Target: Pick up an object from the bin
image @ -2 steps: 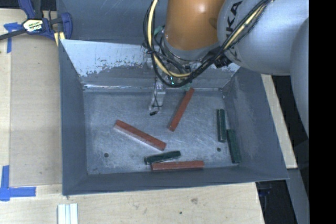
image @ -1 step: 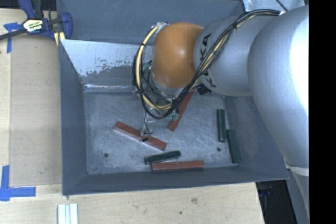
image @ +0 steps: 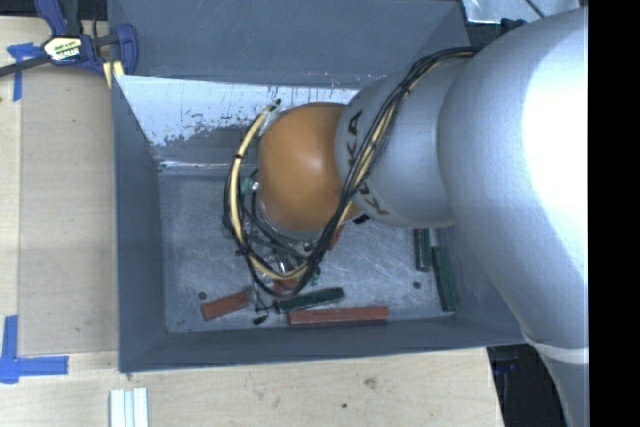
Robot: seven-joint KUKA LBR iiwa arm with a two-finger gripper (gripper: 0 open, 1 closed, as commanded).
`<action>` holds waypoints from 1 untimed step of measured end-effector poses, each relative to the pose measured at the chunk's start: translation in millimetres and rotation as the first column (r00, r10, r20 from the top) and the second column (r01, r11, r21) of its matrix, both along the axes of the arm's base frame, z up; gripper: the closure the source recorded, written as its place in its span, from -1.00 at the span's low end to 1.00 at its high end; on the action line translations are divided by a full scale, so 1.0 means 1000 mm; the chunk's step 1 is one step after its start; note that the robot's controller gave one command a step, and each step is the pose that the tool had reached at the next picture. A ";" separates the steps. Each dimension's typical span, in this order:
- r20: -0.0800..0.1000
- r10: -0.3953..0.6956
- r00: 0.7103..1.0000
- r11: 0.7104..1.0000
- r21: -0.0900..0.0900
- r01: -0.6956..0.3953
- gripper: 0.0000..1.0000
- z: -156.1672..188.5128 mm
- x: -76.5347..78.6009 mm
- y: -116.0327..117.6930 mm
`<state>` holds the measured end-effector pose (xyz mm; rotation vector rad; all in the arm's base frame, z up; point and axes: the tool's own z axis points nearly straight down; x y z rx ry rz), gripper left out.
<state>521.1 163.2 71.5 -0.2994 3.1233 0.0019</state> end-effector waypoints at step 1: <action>0.007 0.007 1.000 1.000 0.002 -0.007 -1.00 0.001 -0.032 0.019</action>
Offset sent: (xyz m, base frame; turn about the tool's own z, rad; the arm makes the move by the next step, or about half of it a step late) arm -0.0343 0.0183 -0.0015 -0.0052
